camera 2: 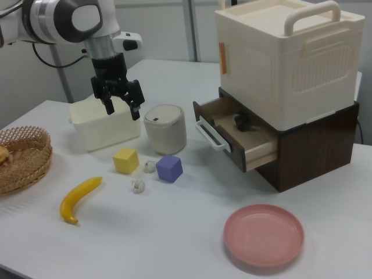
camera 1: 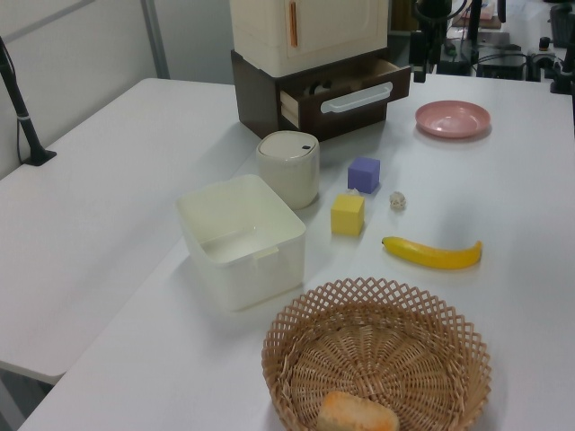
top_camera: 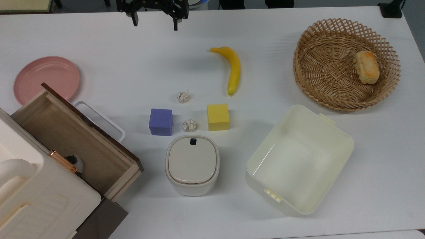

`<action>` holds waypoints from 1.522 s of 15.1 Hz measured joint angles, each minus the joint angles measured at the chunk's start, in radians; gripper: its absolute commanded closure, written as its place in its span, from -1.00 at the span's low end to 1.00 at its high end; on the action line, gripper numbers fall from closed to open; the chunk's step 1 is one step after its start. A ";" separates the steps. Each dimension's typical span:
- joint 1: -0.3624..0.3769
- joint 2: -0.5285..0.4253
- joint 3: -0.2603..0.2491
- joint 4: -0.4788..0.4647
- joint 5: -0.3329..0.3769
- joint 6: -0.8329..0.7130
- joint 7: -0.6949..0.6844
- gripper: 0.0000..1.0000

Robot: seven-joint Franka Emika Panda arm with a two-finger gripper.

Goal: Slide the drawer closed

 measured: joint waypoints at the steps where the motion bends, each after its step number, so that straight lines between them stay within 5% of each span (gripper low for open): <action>1: 0.000 0.000 0.000 0.000 0.000 0.000 0.000 -1.00; 15: 0.000 0.000 0.000 0.000 0.000 0.004 0.000 -0.89; 17: 0.000 0.000 0.000 0.000 0.000 0.007 0.000 -0.54; 20: 0.000 0.000 0.000 0.000 0.000 0.015 -0.001 0.38; 23: 0.000 0.001 0.000 0.000 0.000 0.015 -0.001 0.92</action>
